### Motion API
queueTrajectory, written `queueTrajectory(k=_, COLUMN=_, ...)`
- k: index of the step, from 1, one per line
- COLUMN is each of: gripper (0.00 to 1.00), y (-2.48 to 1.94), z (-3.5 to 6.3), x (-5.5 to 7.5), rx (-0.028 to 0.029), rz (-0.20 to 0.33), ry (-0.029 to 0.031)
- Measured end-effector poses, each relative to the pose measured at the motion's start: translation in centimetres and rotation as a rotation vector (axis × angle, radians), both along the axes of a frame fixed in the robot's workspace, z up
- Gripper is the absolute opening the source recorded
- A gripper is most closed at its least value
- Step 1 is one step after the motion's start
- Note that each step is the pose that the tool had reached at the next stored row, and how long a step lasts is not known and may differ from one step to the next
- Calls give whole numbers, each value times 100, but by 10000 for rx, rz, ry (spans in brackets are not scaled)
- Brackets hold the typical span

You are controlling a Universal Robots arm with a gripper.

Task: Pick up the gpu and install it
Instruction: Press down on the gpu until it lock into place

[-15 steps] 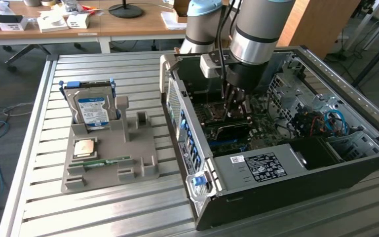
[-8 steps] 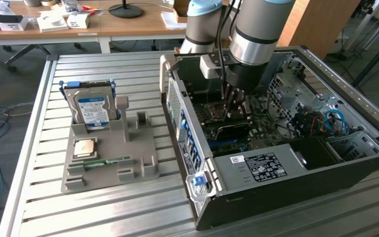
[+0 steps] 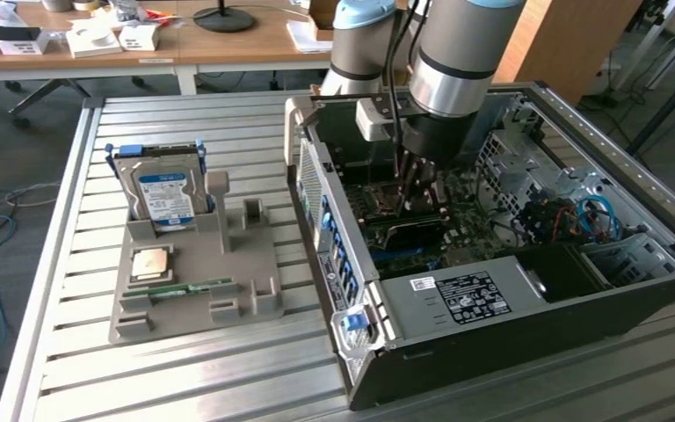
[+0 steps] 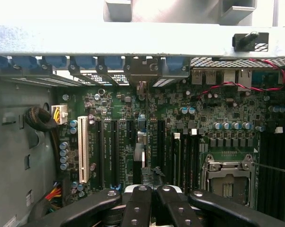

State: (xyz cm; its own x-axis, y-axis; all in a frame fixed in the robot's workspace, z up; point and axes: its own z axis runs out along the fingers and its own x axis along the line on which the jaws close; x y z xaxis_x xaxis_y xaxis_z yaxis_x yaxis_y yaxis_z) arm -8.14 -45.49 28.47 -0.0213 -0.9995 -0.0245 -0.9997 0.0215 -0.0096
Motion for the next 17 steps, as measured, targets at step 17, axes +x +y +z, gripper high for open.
queueTrajectory(k=17, gripper=11, y=12, z=-20, x=0, rx=1, rz=0, ry=0)
